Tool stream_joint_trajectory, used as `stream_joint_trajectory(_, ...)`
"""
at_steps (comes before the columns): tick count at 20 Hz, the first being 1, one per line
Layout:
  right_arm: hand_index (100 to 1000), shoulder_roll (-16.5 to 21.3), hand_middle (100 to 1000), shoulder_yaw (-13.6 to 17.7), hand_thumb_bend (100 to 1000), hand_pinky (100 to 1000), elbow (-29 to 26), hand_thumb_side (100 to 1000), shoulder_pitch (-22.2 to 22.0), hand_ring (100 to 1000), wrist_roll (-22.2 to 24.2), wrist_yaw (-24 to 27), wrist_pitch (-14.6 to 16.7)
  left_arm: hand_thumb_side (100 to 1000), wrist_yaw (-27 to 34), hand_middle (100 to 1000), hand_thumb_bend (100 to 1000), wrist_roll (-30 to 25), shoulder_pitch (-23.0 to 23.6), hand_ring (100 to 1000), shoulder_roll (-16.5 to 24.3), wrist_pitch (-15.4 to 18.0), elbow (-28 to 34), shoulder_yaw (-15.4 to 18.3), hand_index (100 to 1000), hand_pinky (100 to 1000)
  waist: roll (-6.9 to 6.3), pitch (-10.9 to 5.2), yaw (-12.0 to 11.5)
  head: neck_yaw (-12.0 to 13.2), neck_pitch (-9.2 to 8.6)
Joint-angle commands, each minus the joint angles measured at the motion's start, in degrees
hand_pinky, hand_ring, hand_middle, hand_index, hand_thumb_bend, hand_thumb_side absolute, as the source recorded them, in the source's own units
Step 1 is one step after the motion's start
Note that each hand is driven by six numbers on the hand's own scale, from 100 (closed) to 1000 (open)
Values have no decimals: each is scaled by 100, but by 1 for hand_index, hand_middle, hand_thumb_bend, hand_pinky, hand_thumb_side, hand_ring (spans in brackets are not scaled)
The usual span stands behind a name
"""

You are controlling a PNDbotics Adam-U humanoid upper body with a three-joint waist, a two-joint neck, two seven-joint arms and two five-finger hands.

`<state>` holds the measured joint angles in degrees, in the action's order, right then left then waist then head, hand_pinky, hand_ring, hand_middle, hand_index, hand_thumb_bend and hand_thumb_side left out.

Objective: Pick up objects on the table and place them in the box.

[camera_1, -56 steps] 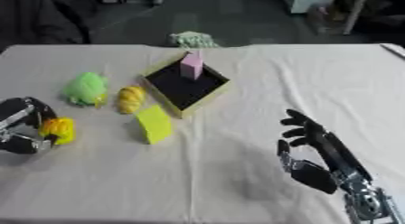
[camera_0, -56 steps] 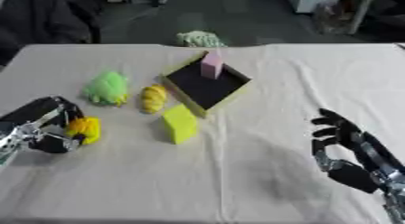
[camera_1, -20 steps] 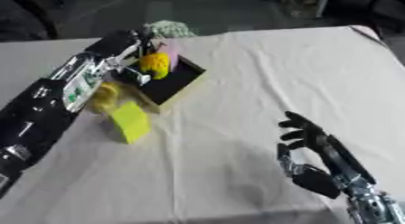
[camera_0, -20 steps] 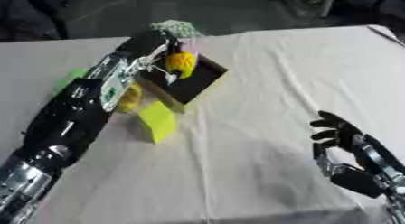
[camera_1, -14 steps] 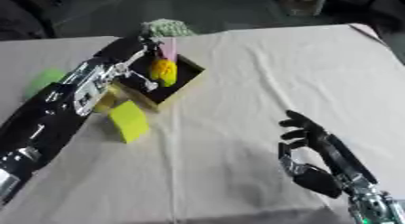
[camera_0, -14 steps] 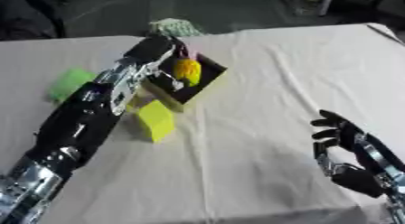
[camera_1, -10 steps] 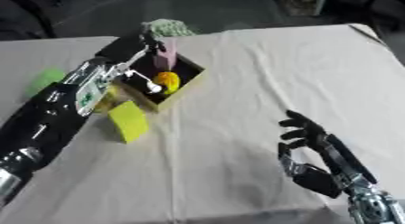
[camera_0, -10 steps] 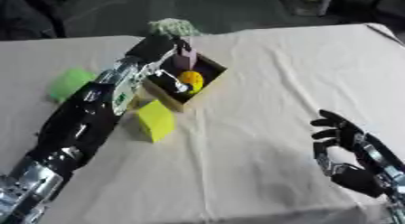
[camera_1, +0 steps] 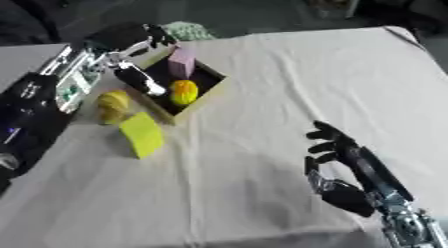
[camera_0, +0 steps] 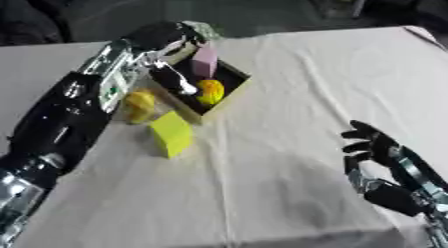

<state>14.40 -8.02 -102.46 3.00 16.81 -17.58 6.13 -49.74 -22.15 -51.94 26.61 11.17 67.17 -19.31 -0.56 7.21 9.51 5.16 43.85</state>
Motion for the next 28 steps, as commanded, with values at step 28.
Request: stream_joint_trajectory(28,1000,105,833,92,100,699,-92,296,25,769,-46,-87,26,112,795,787,338,-2621,864,778,990,939,1135,-957,896,823,-98,-99,-59,-170,27)
